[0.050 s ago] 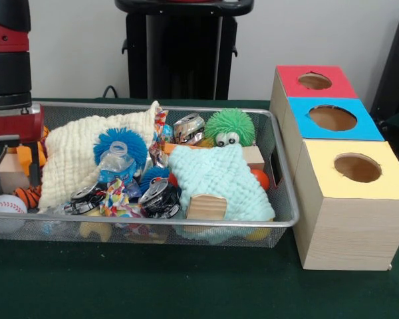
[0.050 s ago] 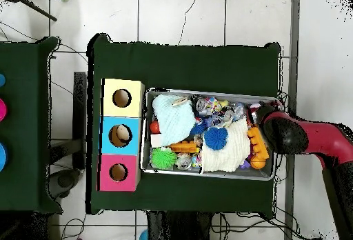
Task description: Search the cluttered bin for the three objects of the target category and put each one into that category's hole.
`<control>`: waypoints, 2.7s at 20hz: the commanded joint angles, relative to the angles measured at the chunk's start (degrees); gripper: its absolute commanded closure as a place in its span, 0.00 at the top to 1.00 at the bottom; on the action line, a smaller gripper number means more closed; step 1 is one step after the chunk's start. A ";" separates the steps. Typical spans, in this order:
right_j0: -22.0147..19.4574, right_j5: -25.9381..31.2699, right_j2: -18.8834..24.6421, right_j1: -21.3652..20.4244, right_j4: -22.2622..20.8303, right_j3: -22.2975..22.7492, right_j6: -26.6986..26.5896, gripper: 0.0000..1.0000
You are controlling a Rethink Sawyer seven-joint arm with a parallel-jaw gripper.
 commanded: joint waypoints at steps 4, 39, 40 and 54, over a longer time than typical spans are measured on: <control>0.45 5.15 -2.90 1.46 3.48 4.48 -2.70 1.00; 1.36 1.77 -5.38 2.67 0.90 3.66 -5.27 1.00; 1.37 1.70 -5.36 2.68 0.81 3.70 -5.34 1.00; 1.57 2.17 -4.37 0.11 -1.83 3.09 -9.61 1.00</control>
